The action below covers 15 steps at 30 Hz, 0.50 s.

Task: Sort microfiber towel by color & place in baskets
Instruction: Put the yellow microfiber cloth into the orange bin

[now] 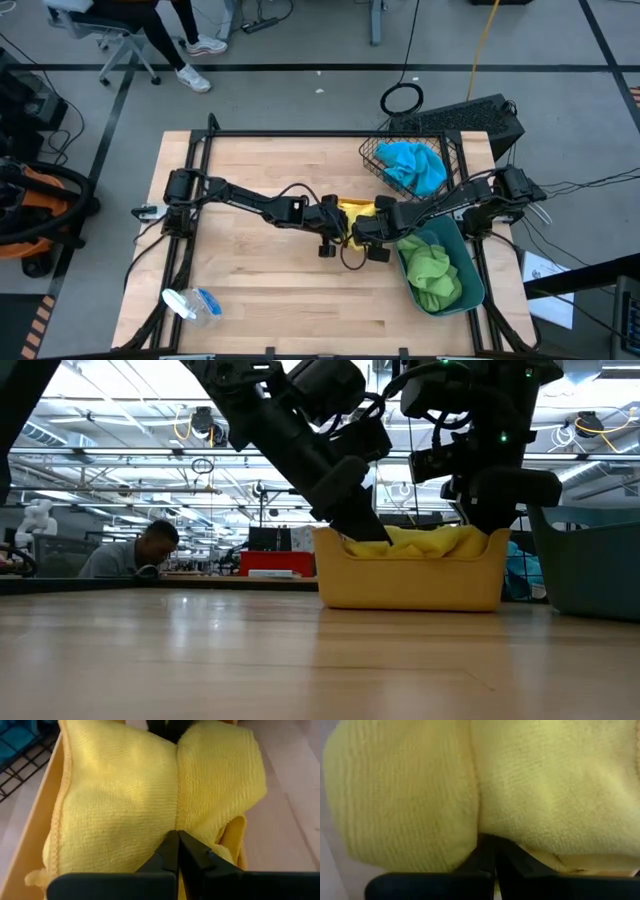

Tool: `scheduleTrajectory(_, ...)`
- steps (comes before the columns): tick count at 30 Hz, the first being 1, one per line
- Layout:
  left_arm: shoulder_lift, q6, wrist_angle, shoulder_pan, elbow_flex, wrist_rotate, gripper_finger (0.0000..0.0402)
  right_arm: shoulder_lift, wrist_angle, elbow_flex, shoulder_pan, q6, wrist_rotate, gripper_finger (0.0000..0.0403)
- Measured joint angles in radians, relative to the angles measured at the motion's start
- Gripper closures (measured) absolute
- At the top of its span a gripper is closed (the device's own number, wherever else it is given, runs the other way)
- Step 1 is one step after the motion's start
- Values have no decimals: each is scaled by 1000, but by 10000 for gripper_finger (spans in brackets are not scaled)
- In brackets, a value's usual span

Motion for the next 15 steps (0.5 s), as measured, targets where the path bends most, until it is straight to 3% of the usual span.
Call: scheduleTrajectory(15, -53, -27, -32, -13, 0, -2, 393, 0, -51, 86, 42, -64, 8, 403)
